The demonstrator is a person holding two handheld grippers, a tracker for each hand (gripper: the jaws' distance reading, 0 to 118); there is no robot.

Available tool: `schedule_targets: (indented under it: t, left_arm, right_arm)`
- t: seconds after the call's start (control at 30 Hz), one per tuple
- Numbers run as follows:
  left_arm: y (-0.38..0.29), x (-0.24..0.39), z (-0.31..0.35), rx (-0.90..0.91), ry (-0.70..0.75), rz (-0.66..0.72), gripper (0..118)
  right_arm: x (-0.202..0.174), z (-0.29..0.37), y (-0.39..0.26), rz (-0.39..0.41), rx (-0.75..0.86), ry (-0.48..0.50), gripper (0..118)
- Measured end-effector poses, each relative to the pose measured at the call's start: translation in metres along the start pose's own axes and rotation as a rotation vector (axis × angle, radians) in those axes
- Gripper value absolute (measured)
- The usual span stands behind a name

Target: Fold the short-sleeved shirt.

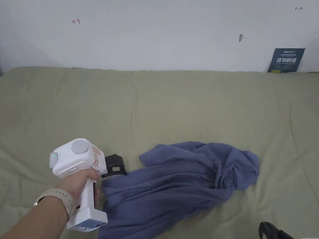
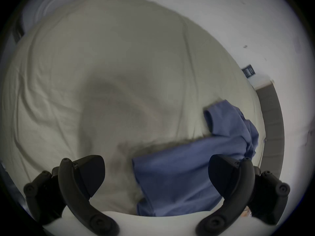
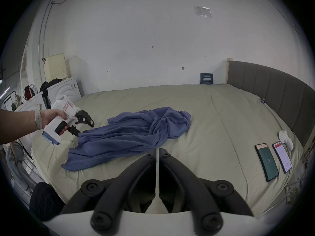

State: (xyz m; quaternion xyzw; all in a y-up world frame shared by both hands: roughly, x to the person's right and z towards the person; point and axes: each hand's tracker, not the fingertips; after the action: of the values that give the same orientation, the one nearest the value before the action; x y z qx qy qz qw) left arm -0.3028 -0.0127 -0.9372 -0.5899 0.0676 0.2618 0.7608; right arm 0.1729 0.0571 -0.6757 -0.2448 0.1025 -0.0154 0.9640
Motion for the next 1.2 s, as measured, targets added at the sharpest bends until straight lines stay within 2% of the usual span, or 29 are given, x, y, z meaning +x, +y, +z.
schedule_targets:
  t: [0.1, 0.17, 0.2, 0.23, 0.27, 0.3, 0.37, 0.47, 0.5, 0.53, 0.57, 0.7, 0.77, 0.83, 0.87, 0.9, 0.93, 0.97, 1.0, 1.03, 1.1, 1.2]
  left_arm:
    - [-0.019, 0.024, 0.005, 0.000, 0.095, -0.084, 118]
    - [-0.027, 0.036, 0.006, -0.027, 0.149, -0.133, 107]
    - [-0.026, 0.037, 0.002, -0.019, 0.196, -0.164, 97]
    - [-0.031, 0.043, 0.003, -0.010, 0.257, -0.205, 93]
    - [-0.034, 0.045, 0.004, 0.003, 0.270, -0.236, 91]
    - [-0.037, 0.047, 0.006, -0.005, 0.223, -0.236, 89]
    - [-0.038, 0.050, 0.008, 0.000, 0.228, -0.227, 76]
    - [-0.040, 0.056, 0.012, -0.027, 0.187, -0.332, 36]
    - [-0.039, 0.053, 0.015, -0.023, 0.170, -0.348, 14]
    - [-0.035, 0.047, 0.021, -0.010, 0.057, -0.294, 10]
    - [-0.034, 0.041, 0.025, -0.013, 0.014, -0.212, 10]
    - [-0.039, 0.032, 0.042, 0.049, -0.025, -0.240, 10]
    - [-0.054, 0.035, 0.057, 0.067, -0.096, -0.228, 10]
    - [-0.061, 0.033, 0.068, 0.106, -0.126, -0.229, 10]
    - [-0.062, 0.032, 0.072, 0.114, -0.144, -0.228, 10]
    - [-0.064, 0.031, 0.075, 0.120, -0.161, -0.228, 10]
    - [-0.066, 0.030, 0.079, 0.121, -0.182, -0.209, 10]
    - [-0.068, 0.030, 0.082, 0.120, -0.196, -0.211, 10]
    - [-0.065, 0.031, 0.083, 0.124, -0.203, -0.218, 10]
    - [-0.065, 0.031, 0.085, 0.131, -0.205, -0.216, 10]
    - [-0.065, 0.032, 0.088, 0.139, -0.217, -0.218, 10]
    - [-0.056, 0.029, 0.087, 0.149, -0.224, -0.217, 10]
  right_arm:
    - [0.003, -0.001, 0.002, -0.001, 0.005, -0.011, 3]
    - [0.004, -0.001, 0.002, -0.004, 0.007, -0.012, 3]
    - [0.004, -0.001, 0.002, -0.005, 0.008, -0.012, 3]
    - [0.003, 0.000, 0.002, -0.006, 0.009, -0.010, 3]
    - [0.003, 0.001, 0.001, -0.007, 0.011, -0.010, 3]
    - [0.003, 0.001, 0.001, -0.006, 0.014, -0.009, 3]
    - [0.003, 0.003, 0.000, -0.010, 0.017, -0.006, 3]
    - [0.006, 0.004, 0.001, -0.017, 0.020, 0.002, 4]
    - [0.007, 0.005, 0.001, -0.018, 0.020, 0.005, 4]
    - [0.008, 0.004, 0.002, -0.018, 0.019, 0.005, 4]
    - [0.011, 0.003, 0.003, -0.015, 0.018, 0.003, 4]
    - [0.027, -0.008, 0.011, -0.003, -0.004, 0.007, 5]
    - [0.044, -0.026, 0.018, -0.034, -0.043, 0.028, 7]
    - [0.064, -0.054, 0.027, -0.025, -0.084, 0.026, 10]
    - [0.076, -0.073, 0.032, 0.005, -0.120, 0.027, 13]
    - [0.085, -0.090, 0.037, 0.028, -0.135, 0.019, 28]
    - [0.095, -0.111, 0.043, 0.042, -0.153, 0.012, 54]
    - [0.105, -0.131, 0.048, 0.034, -0.176, 0.023, 90]
    - [0.115, -0.152, 0.055, 0.021, -0.226, 0.034, 118]
    - [0.126, -0.174, 0.059, 0.007, -0.270, 0.038, 118]
    - [0.142, -0.206, 0.067, 0.004, -0.242, 0.032, 118]
    - [0.147, -0.248, 0.075, 0.116, -0.333, -0.099, 118]
